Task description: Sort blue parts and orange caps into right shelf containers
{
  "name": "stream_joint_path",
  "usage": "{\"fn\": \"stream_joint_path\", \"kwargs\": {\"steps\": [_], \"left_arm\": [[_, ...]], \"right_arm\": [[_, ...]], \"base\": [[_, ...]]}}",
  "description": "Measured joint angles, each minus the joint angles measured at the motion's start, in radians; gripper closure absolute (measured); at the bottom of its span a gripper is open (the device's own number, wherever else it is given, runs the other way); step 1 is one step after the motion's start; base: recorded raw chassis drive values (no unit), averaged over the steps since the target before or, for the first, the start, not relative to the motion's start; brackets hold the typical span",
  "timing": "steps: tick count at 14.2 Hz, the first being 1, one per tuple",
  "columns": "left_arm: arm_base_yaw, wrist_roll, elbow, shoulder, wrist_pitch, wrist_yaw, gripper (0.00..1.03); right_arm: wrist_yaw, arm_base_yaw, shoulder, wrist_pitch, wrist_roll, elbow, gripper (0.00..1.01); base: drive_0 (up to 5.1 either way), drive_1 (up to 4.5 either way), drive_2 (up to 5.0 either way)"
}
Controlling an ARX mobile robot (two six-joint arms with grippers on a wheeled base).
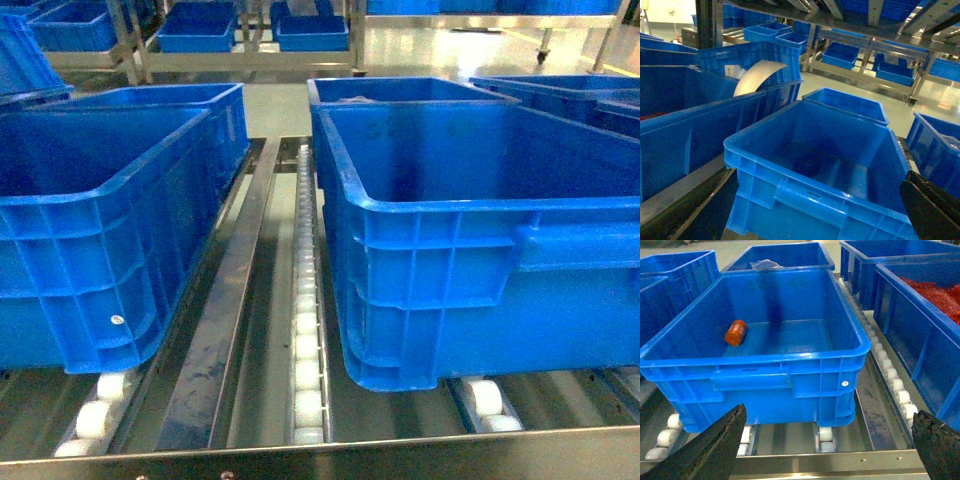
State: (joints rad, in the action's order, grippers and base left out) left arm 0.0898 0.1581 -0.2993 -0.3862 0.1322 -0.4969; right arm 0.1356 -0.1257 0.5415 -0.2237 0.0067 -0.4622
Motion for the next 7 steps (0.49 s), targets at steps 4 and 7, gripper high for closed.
{"fn": "stream_joint_path", "kwargs": {"steps": [4, 7], "left_arm": [[0.0, 0.0, 0.0, 0.0, -0.001, 0.0, 0.05], [0.0, 0.0, 0.0, 0.003, 0.002, 0.0, 0.05]], "right_arm": [[0.0, 0.0, 0.0, 0.0, 0.0, 0.0, 0.03], [0.0, 0.0, -0.006, 0.0, 0.0, 0.0, 0.03]], "base": [[0.0, 0.0, 0.0], [0.0, 0.0, 0.0]]}}
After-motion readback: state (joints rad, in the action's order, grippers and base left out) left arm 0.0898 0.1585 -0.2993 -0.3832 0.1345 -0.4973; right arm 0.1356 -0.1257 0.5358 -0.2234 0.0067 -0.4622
